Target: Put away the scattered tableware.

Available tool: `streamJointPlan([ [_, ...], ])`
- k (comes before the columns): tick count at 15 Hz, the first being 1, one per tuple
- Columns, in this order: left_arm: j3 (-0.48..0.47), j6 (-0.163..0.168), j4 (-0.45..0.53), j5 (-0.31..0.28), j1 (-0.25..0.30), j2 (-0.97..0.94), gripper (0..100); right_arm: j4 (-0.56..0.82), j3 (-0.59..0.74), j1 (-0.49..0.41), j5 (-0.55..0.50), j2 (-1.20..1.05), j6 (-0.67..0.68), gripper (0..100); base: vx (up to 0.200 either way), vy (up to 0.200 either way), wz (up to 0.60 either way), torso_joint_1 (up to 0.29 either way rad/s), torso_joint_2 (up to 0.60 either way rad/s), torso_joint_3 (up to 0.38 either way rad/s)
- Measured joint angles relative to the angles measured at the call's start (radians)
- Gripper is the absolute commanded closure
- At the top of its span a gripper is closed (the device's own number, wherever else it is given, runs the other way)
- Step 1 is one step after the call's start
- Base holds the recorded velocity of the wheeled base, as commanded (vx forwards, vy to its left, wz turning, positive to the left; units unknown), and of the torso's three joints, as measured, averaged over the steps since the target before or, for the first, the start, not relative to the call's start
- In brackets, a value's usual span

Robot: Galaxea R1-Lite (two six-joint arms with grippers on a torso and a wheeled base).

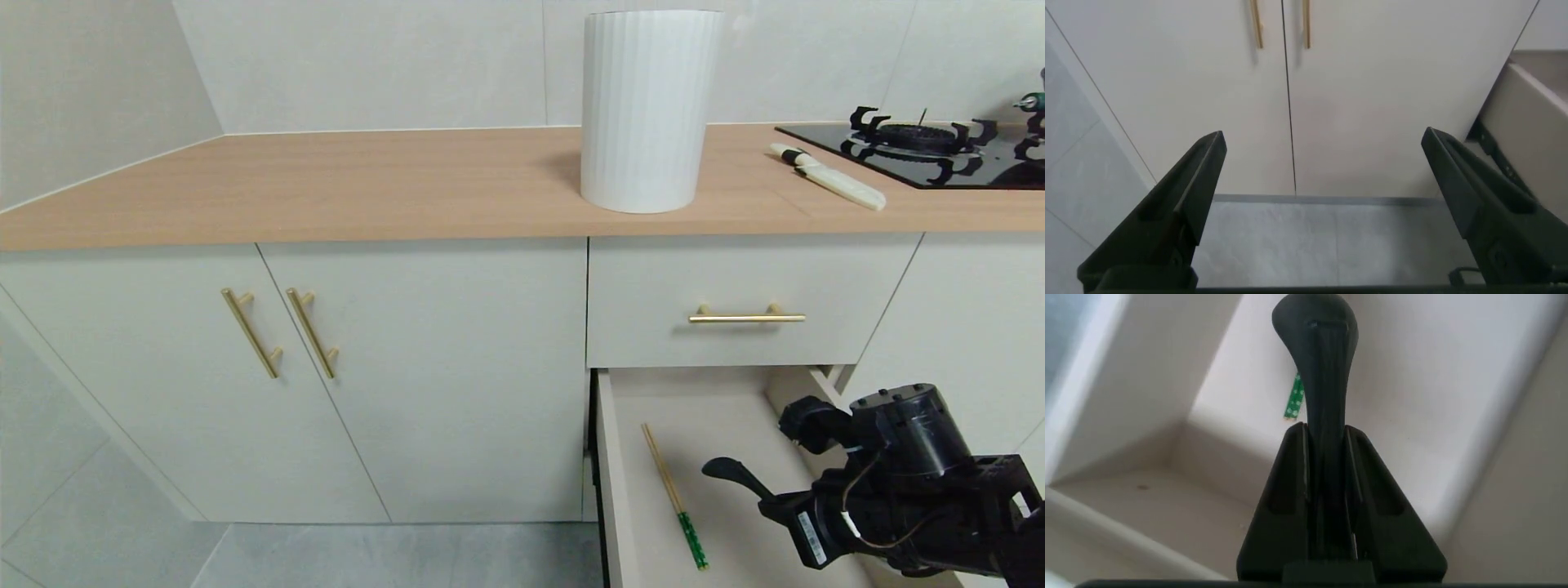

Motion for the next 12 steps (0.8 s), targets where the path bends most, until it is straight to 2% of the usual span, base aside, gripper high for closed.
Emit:
streamJointPlan([
  [4,0.0,0.0,0.0,0.0,0.0,0.0,0,-0.058,-0.003,-0.003,-0.02,0.016,0.006,100,0.0,0.0,0.0,-0.01,0.04,0.021],
  [9,0.0,0.0,0.0,0.0,0.0,0.0,0,-0.242,-0.052,-0.032,-0.173,0.189,0.144,100,0.0,0.0,0.0,0.0,0.0,0.0],
  [12,0.0,0.0,0.0,0.0,0.0,0.0,0,-0.301,-0.091,-0.044,-0.21,0.327,0.186,100,0.0,0.0,0.0,0.0,0.0,0.0],
])
